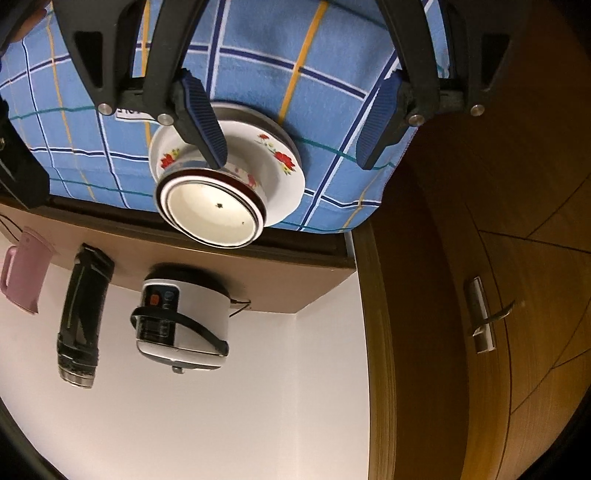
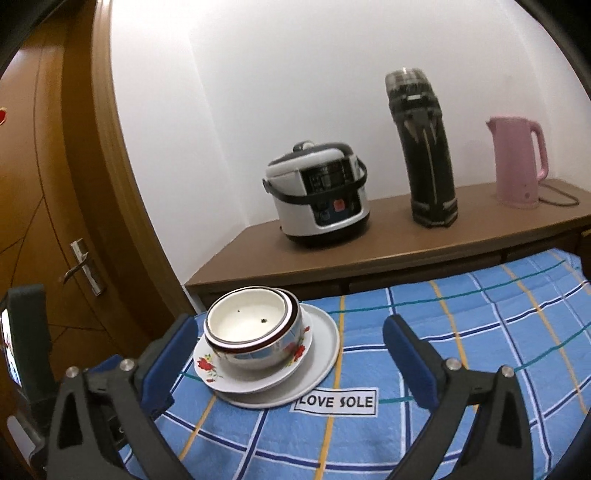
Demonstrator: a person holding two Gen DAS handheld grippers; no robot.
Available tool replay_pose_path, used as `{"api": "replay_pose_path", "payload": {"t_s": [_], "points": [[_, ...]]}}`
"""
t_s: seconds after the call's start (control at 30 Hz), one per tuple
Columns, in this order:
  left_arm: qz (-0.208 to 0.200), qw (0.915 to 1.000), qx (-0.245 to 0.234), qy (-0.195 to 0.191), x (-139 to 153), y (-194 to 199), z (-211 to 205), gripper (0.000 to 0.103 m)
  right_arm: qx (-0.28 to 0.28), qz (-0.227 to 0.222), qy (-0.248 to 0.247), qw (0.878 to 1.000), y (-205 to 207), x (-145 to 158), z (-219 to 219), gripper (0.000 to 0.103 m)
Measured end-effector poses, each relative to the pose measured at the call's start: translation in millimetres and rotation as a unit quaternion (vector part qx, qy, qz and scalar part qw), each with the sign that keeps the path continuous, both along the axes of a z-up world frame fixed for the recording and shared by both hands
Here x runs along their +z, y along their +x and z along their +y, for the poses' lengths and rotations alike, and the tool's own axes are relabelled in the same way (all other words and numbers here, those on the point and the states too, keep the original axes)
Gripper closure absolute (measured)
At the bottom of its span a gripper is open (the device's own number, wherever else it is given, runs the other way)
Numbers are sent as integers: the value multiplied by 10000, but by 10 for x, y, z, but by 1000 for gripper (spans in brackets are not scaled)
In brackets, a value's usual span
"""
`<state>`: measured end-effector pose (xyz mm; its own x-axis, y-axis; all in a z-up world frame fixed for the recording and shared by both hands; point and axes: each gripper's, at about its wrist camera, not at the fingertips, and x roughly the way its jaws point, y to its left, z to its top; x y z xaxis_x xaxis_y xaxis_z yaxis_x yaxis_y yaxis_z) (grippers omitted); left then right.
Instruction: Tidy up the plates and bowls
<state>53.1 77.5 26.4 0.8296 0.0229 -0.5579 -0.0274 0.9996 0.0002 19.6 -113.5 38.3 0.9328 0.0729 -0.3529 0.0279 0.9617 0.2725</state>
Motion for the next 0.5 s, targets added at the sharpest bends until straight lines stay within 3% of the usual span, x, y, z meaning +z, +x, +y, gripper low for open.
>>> {"api": "replay_pose_path", "payload": {"t_s": [0.23, 0.5], "points": [[-119, 9999, 25, 116, 12, -205, -47, 28, -319, -348, -277, 9985, -363, 39, 1, 0], [-208, 9997, 21, 96, 91, -325, -92, 27, -421, -567, -133, 9974, -549, 139, -35, 0]]}}
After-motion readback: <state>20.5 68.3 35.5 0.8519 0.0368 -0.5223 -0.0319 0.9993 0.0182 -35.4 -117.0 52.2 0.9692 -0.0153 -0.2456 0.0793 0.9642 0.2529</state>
